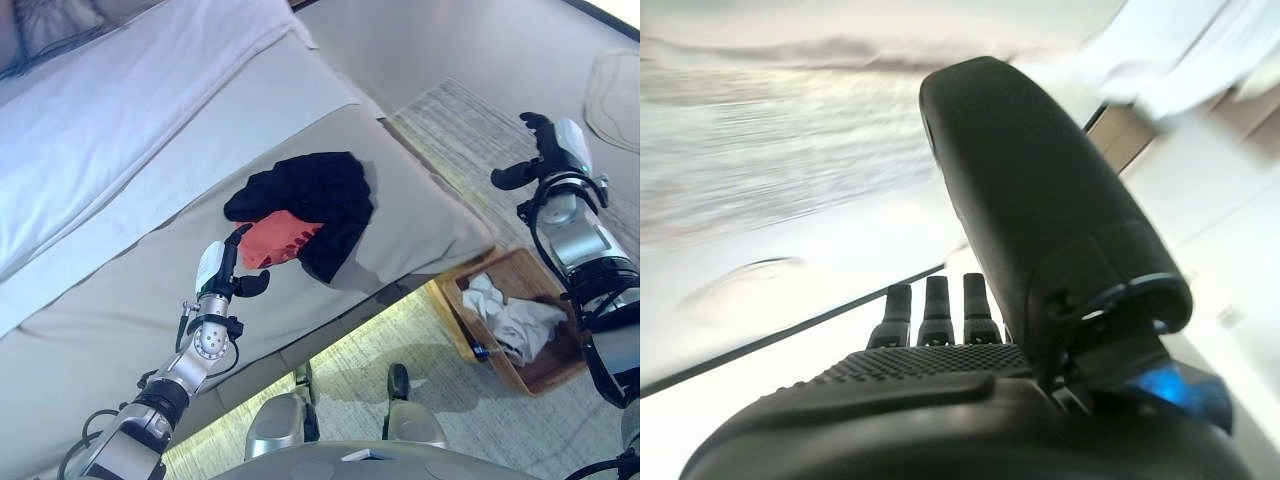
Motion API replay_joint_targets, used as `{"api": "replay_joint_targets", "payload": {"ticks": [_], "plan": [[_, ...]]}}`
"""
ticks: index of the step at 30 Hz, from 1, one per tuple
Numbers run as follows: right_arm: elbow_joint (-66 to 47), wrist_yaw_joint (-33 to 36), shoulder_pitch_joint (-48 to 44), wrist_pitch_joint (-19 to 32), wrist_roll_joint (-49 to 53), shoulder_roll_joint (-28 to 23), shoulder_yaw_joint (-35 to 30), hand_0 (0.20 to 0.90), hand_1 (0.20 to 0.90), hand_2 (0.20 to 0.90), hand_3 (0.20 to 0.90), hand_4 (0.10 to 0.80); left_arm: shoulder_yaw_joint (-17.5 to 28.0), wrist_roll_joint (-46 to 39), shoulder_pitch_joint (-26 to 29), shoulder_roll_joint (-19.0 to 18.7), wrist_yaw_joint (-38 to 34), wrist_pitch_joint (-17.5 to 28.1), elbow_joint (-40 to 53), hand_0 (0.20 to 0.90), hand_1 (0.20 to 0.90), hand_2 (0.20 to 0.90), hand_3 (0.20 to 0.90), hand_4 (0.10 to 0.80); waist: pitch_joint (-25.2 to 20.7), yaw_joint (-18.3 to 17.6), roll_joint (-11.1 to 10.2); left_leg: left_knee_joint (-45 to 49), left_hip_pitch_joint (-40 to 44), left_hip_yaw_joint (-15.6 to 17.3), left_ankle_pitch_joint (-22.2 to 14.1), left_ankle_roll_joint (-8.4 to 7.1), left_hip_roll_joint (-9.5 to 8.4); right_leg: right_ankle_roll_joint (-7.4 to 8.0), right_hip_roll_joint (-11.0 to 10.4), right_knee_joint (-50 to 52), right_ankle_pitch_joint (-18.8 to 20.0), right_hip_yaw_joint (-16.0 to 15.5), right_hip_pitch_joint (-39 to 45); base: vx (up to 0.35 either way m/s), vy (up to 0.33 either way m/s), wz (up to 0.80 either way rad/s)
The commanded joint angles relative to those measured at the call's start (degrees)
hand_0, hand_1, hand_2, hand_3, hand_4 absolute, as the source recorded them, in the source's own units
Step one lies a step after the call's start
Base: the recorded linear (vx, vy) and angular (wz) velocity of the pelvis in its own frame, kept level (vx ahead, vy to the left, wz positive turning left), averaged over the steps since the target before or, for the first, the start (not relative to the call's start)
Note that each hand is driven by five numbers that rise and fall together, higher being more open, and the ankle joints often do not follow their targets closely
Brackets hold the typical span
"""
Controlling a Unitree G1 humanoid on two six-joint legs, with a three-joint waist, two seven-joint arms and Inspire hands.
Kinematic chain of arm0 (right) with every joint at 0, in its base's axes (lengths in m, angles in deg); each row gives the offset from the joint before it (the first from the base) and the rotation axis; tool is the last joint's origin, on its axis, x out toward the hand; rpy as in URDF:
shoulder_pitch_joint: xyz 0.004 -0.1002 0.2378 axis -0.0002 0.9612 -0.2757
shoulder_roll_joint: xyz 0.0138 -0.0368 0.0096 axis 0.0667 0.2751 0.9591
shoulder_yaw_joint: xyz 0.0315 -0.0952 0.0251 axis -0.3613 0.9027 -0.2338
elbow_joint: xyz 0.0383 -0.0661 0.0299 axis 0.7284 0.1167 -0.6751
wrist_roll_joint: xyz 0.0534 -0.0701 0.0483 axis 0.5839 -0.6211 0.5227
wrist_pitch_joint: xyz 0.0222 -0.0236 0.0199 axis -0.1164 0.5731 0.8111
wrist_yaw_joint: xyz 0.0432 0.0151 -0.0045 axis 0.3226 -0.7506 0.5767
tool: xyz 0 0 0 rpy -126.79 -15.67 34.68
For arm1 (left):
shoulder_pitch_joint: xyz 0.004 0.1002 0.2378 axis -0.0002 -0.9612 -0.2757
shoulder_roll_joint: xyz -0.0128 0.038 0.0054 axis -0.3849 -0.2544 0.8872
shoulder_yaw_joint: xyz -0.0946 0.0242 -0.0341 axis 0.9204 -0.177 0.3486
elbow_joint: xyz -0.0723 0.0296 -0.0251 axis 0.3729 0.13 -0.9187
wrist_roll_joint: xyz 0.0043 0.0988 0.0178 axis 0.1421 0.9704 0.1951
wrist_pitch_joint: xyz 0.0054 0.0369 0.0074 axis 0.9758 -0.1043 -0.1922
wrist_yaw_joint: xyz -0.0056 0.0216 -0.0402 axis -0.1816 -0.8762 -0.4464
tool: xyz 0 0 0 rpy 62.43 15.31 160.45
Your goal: Pick up the clothes from the bed and place them into the basket
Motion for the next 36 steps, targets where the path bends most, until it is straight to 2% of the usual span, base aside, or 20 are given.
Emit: {"api": "replay_joint_targets", "payload": {"ticks": [1, 5, 8, 9, 13, 15, 16, 23, 35, 36], "plan": [[1.22, 3.9, -13.15, 4.65, -1.91, -0.91, 4.6, 0.9, 0.9, 0.9, 0.9, 0.8, 1.58, -1.31, 3.53, -3.12, -4.98, 4.76, 1.64, 0.9, 0.9, 0.9, 0.9, 0.8, -0.41, 3.89, -2.21, 10.3, -1.52, -2.69, -11.42, -1.68, -0.53, -3.51, -3.28, 14.42, -8.17, -2.37, -6.7, -0.111, 0.034, 0.25], [5.35, 6.46, -18.21, 5.24, -0.9, -0.05, 6.73, 0.9, 0.9, 0.9, 0.9, 0.8, 0.91, -2.18, 4.53, -4.46, -6.49, 7.36, 4.04, 0.9, 0.9, 0.9, 0.9, 0.8, 4.88, 6.39, -1.02, 17.87, -7.65, -5.12, -13.41, -0.66, -2.02, -4.56, -5.2, 22.25, -11.0, -3.77, -11.32, -0.126, 0.034, 0.38], [7.44, 8.21, -20.51, 4.8, -2.35, 0.71, 6.96, 0.9, 0.9, 0.9, 0.9, 0.8, 0.87, -2.82, 4.9, -5.51, -6.49, 8.14, 6.3, 0.9, 0.9, 0.9, 0.9, 0.8, 7.45, 7.83, -0.57, 22.09, -11.46, -6.62, -14.44, 0.21, -3.28, -4.83, -6.24, 27.45, -12.36, -3.67, -14.81, -0.059, 0.005, 0.36], [8.07, 9.49, -21.87, 3.39, -4.52, 1.05, 7.59, 0.9, 0.9, 0.9, 0.9, 0.8, 1.2, -2.94, 4.43, -6.4, -6.16, 8.81, 8.55, 0.9, 0.9, 0.9, 0.9, 0.8, 9.34, 8.88, -0.35, 24.68, -13.73, -7.2, -15.17, 0.93, -4.11, -4.75, -6.97, 30.58, -13.09, -3.61, -16.99, -0.063, -0.012, 0.28], [8.76, 9.43, -24.82, -0.6, -8.55, 1.05, 10.62, 0.9, 0.9, 0.9, 0.9, 0.8, 1.25, -3.55, 4.25, -7.87, -5.57, 9.49, 11.89, 0.9, 0.9, 0.9, 0.9, 0.8, 12.31, 10.44, 0.23, 29.15, -18.84, -7.98, -16.03, 2.33, -5.63, -4.49, -8.19, 36.87, -14.39, -3.57, -22.04, -0.037, -0.002, 0.19], [9.52, 9.69, -25.67, -2.1, -9.18, 1.2, 11.61, 0.9, 0.9, 0.9, 0.9, 0.8, 1.06, -4.09, 4.1, -8.38, -5.42, 9.6, 13.41, 0.9, 0.9, 0.9, 0.9, 0.8, 12.68, 11.02, 0.54, 31.35, -21.97, -8.21, -16.67, 3.05, -6.18, -4.66, -8.5, 39.36, -14.96, -3.63, -24.9, 0.018, -0.009, 0.14], [9.94, 9.89, -25.78, -2.85, -9.63, 1.35, 11.94, 0.9, 0.9, 0.9, 0.9, 0.8, 0.95, -4.36, 3.75, -8.51, -5.29, 9.76, 13.94, 0.9, 0.9, 0.9, 0.9, 0.8, 12.68, 11.29, 0.62, 32.65, -22.72, -8.28, -18.22, 3.0, -6.33, -4.24, -8.52, 40.96, -16.41, -3.16, -25.71, 0.064, -0.016, 0.13], [14.9, 7.91, -26.94, -6.21, -12.23, 1.04, 14.21, 0.9, 0.9, 0.9, 0.9, 0.8, -0.51, -4.86, 2.12, -8.71, -4.63, 10.94, 17.1, 0.9, 0.9, 0.9, 0.9, 0.8, 12.68, 12.04, 1.88, 38.19, -30.93, -7.28, -19.58, 3.97, -6.58, -4.71, -8.55, 46.92, -17.37, -3.32, -33.83, 0.013, 0.002, 0.12], [20.9, 2.64, -27.84, -7.24, -11.28, -1.96, 16.07, 0.9, 0.9, 0.9, 0.9, 0.8, -1.33, -6.25, 0.83, -10.06, -6.32, 13.99, 21.14, 0.9, 0.9, 0.9, 0.9, 0.8, 12.68, 12.25, 2.88, 46.38, -40.34, -6.98, -22.01, 4.83, -6.73, -5.78, -8.17, 55.21, -19.72, -2.44, -43.28, -0.004, -0.006, 0.01], [21.1, 2.23, -28.07, -7.14, -11.56, -2.11, 16.37, 0.764, 0.764, 0.764, 0.741, 0.641, -1.39, -6.37, 0.75, -10.05, -6.33, 13.92, 21.33, 0.9, 0.9, 0.9, 0.9, 0.8, 12.68, 12.15, 2.99, 46.99, -40.73, -6.94, -22.2, 4.88, -6.7, -5.9, -8.17, 55.89, -19.92, -2.32, -43.79, 0.0, 0.0, 0.0]]}}
